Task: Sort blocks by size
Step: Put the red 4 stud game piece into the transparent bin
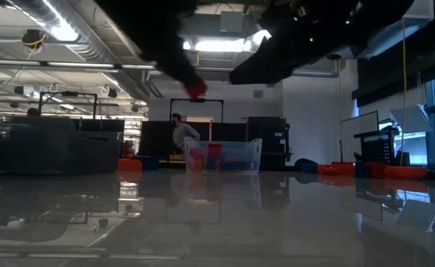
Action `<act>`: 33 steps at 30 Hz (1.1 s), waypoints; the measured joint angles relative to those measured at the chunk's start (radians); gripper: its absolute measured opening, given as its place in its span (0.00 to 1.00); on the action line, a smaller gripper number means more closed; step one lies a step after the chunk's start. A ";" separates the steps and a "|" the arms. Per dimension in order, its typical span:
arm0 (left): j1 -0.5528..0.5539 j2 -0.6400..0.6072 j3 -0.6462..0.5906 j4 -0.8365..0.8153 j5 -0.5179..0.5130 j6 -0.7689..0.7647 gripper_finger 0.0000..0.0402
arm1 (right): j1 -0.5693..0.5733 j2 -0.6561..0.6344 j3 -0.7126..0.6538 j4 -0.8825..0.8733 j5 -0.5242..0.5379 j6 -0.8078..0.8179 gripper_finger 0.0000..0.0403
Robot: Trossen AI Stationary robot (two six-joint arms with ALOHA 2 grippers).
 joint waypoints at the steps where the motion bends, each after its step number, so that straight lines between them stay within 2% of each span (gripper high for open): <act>1: 0.037 0.000 0.000 0.046 -0.002 0.043 0.47 | -0.015 0.000 0.000 0.017 0.010 -0.001 0.48; 4: 0.139 0.000 0.000 0.169 0.007 0.172 0.47 | -0.060 0.000 0.000 0.071 0.027 -0.021 0.48; 7: 0.230 0.000 0.000 0.250 0.095 0.257 0.47 | -0.095 0.000 0.000 0.099 0.025 -0.048 0.48; 9: 0.282 0.000 0.000 0.269 0.148 0.284 0.47 | -0.114 0.000 0.000 0.120 0.016 -0.068 0.48; 14: 0.403 0.000 0.000 0.281 0.180 0.308 0.47 | -0.153 0.001 0.000 0.237 0.016 -0.122 0.48; 18: 0.480 0.014 0.000 0.390 0.343 0.338 0.47 | -0.212 0.022 0.001 0.322 0.008 -0.158 0.48; 20: 0.497 0.039 0.001 0.445 0.385 0.366 0.47 | -0.248 0.040 0.003 0.331 -0.004 -0.157 0.48; 25: 0.518 0.128 0.000 0.551 0.388 0.504 0.47 | -0.318 0.067 0.037 0.297 -0.067 -0.090 0.48; 28: 0.533 0.171 0.000 0.645 0.386 0.499 0.47 | -0.329 0.070 0.059 0.304 -0.091 -0.078 0.48; 33: 0.557 0.187 0.000 0.697 0.374 0.431 0.47 | -0.358 0.107 0.066 0.273 -0.043 -0.102 0.48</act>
